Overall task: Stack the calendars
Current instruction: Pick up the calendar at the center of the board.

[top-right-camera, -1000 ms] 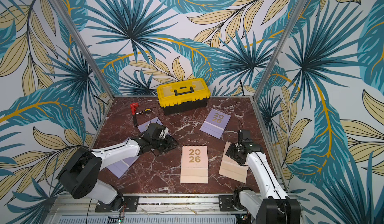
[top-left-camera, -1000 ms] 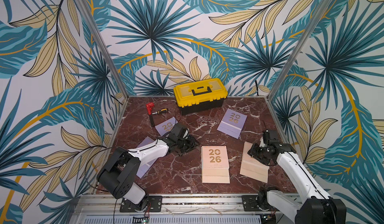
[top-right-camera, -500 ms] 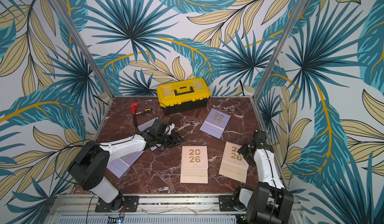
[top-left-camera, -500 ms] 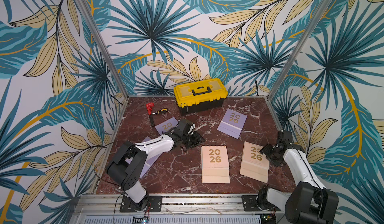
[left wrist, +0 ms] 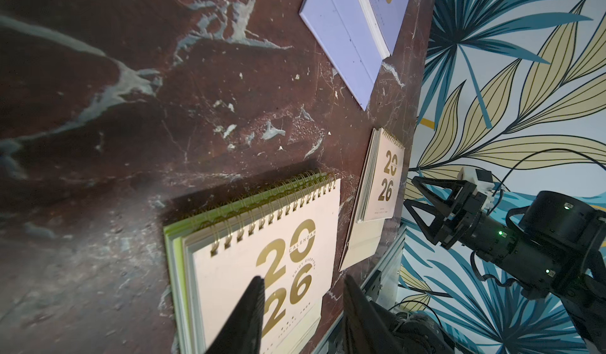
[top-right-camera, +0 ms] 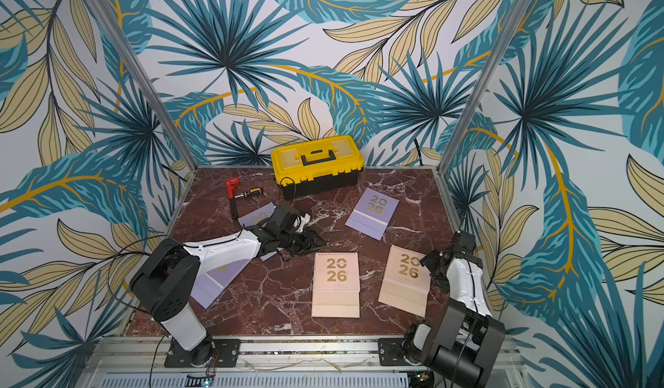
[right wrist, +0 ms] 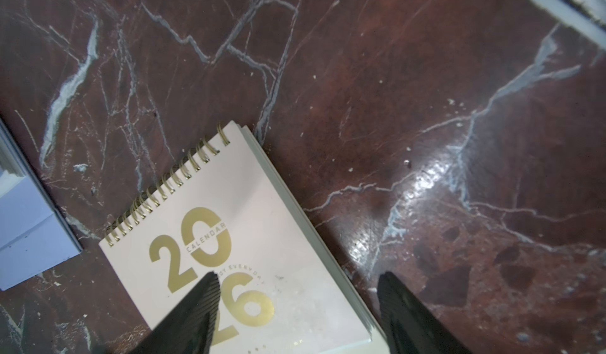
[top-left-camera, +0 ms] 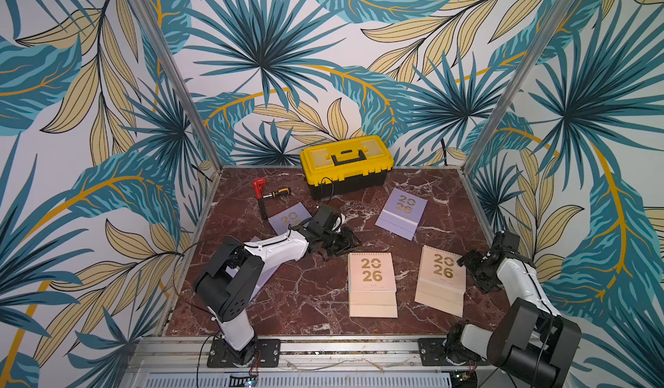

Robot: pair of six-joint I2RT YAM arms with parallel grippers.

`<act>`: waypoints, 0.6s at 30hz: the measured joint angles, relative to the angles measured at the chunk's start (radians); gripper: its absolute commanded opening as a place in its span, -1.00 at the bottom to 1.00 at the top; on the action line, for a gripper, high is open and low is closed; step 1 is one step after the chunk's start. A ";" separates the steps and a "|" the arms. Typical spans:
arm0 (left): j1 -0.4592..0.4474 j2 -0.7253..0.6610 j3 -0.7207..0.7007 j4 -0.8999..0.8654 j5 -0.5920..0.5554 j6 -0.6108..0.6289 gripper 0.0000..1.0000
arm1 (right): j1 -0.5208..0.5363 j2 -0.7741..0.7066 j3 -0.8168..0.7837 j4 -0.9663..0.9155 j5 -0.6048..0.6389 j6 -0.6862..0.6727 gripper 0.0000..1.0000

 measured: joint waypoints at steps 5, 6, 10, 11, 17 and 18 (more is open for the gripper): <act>-0.016 0.007 0.005 0.000 0.003 0.000 -0.19 | -0.005 0.045 -0.021 0.026 -0.020 -0.002 0.57; -0.019 0.007 0.005 0.000 0.003 0.000 -0.19 | -0.006 0.050 -0.021 0.029 -0.024 -0.002 0.58; -0.026 0.012 0.011 -0.001 0.003 -0.001 -0.19 | -0.007 0.068 -0.022 0.049 -0.050 -0.002 0.61; -0.027 0.016 0.016 -0.002 0.003 -0.001 -0.19 | -0.007 0.078 -0.023 0.058 -0.063 -0.002 0.62; -0.040 0.040 0.058 0.000 0.009 -0.005 -0.18 | -0.011 0.115 -0.027 0.112 -0.174 -0.001 0.62; -0.043 0.046 0.066 0.000 0.011 -0.006 -0.18 | -0.011 0.116 -0.027 0.113 -0.192 -0.001 0.62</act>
